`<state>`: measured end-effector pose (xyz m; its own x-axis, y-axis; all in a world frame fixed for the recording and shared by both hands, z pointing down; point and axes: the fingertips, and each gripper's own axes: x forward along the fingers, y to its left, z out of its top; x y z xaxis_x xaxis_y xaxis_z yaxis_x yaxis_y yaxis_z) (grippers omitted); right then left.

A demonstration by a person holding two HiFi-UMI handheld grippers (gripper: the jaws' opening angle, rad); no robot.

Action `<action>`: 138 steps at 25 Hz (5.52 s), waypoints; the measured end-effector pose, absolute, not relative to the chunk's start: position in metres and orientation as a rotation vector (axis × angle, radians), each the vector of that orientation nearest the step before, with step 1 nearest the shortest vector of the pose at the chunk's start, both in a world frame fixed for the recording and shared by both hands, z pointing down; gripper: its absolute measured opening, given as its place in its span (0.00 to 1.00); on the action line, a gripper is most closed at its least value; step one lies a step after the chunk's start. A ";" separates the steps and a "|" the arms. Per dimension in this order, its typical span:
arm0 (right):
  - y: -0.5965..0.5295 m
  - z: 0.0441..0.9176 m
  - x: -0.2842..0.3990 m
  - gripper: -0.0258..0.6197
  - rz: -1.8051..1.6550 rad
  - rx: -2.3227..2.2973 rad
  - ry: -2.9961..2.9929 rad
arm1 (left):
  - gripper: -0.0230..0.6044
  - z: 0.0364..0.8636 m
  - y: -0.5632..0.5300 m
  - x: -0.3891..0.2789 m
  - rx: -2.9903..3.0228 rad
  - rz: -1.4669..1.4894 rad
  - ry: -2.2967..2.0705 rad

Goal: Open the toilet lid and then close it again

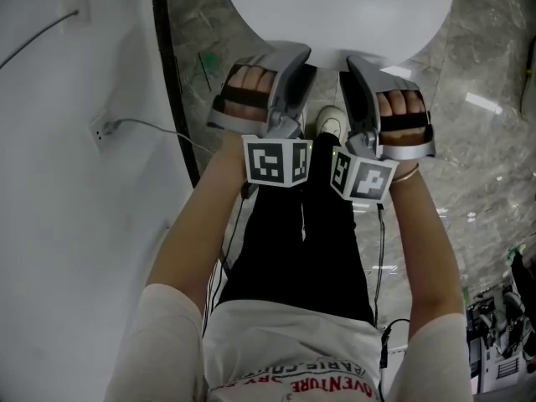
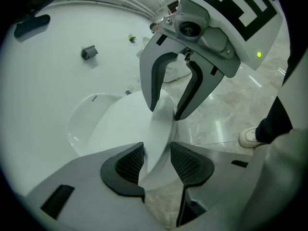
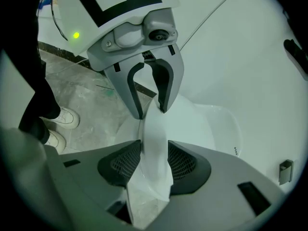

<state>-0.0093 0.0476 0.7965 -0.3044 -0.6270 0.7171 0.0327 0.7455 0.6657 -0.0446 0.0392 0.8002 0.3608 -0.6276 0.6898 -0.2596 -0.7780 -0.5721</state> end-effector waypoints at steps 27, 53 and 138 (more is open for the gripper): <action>0.030 0.644 -0.006 0.14 -0.777 0.517 -1.805 | 0.24 0.646 0.012 -0.042 -2.418 -1.196 0.843; -0.120 0.450 -0.013 0.08 -0.734 0.585 -1.785 | 0.13 0.448 -0.127 -0.043 -2.401 -1.107 0.726; -0.267 0.186 0.065 0.07 0.251 1.622 -2.382 | 0.05 0.166 -0.268 -0.065 -2.811 -0.028 1.681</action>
<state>0.0645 -0.2669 0.1863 -0.3500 -0.8879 0.2985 -0.9307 0.3659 -0.0030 -0.0647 -0.2681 0.1657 0.4755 -0.8758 0.0830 -0.8781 -0.4667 0.1059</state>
